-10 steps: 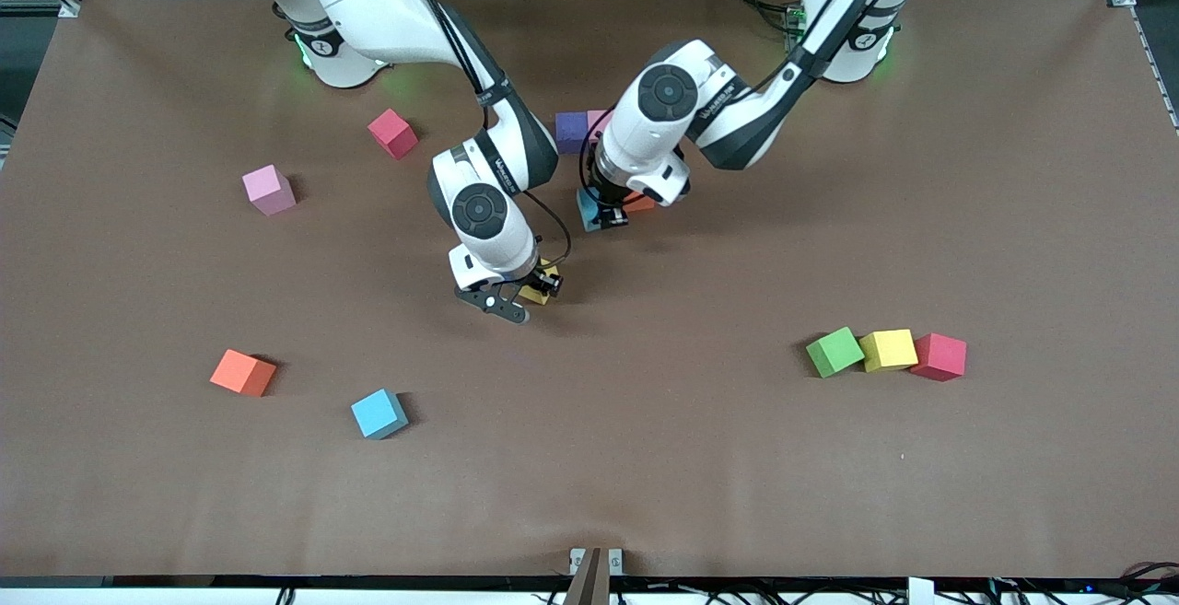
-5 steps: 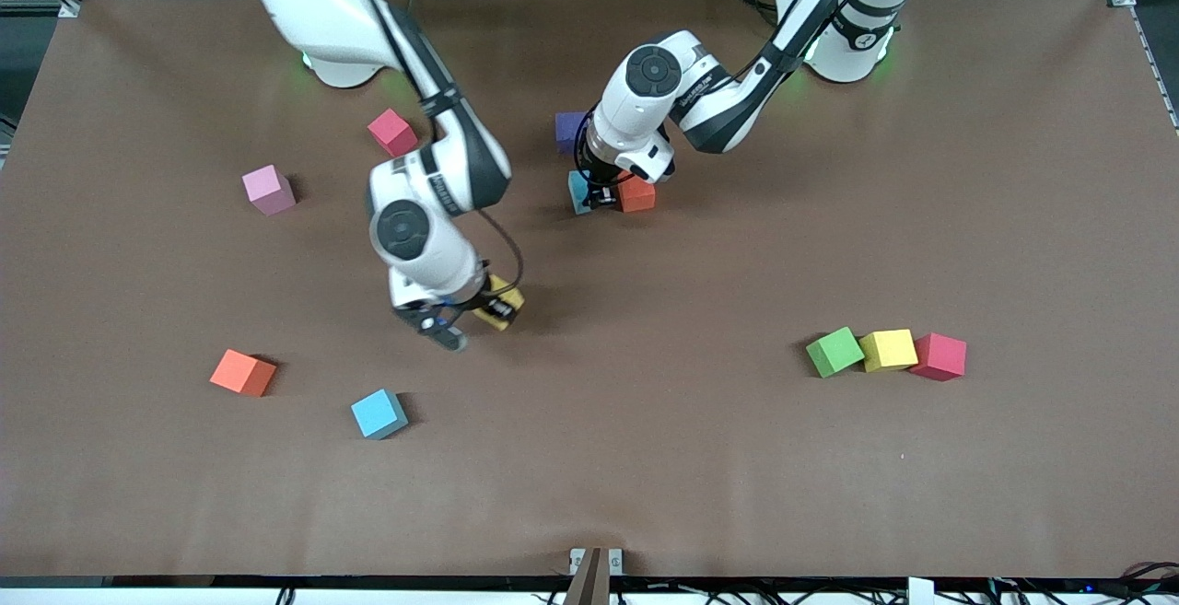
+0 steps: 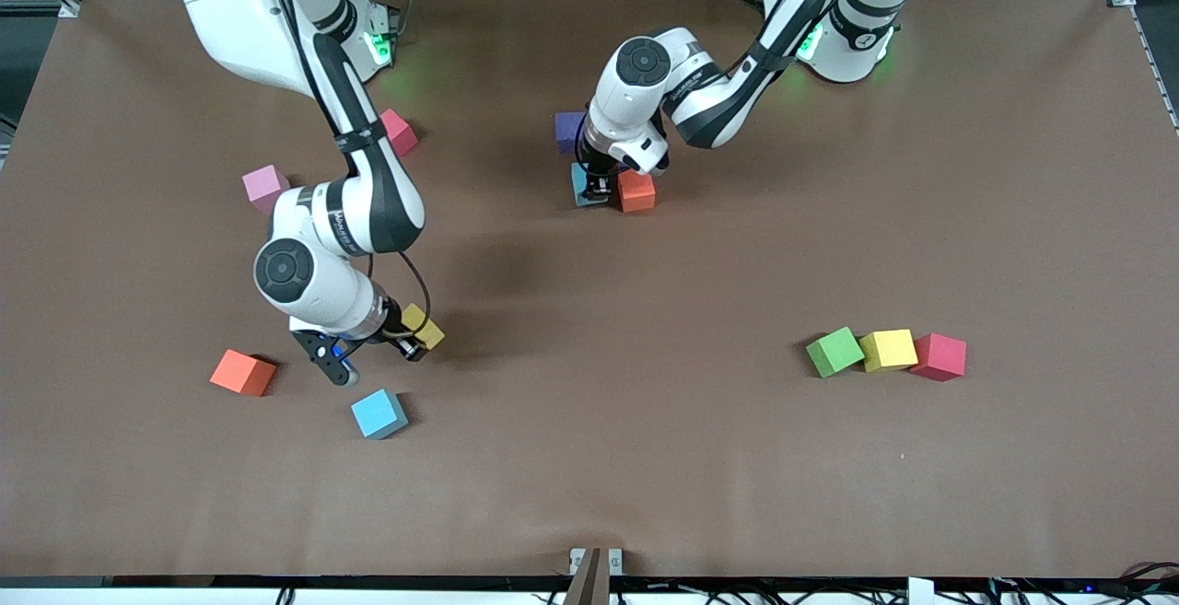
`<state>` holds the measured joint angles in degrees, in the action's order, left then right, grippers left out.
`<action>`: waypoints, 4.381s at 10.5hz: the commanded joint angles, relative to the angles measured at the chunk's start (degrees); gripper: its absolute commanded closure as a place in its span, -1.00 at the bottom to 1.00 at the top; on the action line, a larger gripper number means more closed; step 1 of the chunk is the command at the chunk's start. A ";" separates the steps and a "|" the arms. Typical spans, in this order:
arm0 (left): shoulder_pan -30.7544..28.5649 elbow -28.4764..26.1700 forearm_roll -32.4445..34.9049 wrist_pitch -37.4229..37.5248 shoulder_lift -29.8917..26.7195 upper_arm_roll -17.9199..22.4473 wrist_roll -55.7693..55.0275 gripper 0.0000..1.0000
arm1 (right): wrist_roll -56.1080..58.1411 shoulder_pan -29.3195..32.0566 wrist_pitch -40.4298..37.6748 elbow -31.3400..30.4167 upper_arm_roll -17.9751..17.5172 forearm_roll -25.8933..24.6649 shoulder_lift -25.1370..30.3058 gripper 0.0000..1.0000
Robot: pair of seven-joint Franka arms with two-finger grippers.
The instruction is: Form number 2 with 11 blocks
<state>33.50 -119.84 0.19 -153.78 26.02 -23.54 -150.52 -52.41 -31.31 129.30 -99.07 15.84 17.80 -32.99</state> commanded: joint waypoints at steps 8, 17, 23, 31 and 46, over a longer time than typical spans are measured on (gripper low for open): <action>-0.81 -1.27 5.35 -2.66 2.11 0.43 -0.30 0.62 | -7.70 -1.30 -3.89 -1.65 -0.20 0.66 7.16 1.00; -0.81 -1.63 6.49 -2.84 2.37 0.43 1.89 0.61 | -3.75 -4.11 -3.18 -1.39 -0.81 0.92 5.49 1.00; -0.72 -1.89 6.93 -2.84 2.55 0.43 2.42 0.60 | -1.20 -4.20 -3.97 -0.86 -0.81 0.92 5.22 1.00; -0.72 -2.07 6.93 -2.84 2.81 0.43 2.60 0.60 | -1.90 -6.83 -3.62 -0.86 -1.43 1.10 3.99 1.00; -0.72 -3.65 6.93 -2.75 1.58 0.25 2.60 0.57 | -3.75 -8.24 -6.96 -1.30 -1.43 1.98 4.43 1.00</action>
<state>33.03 -121.73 5.56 -155.72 28.67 -23.11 -147.86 -55.55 -39.22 122.40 -100.11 14.39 18.92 -28.88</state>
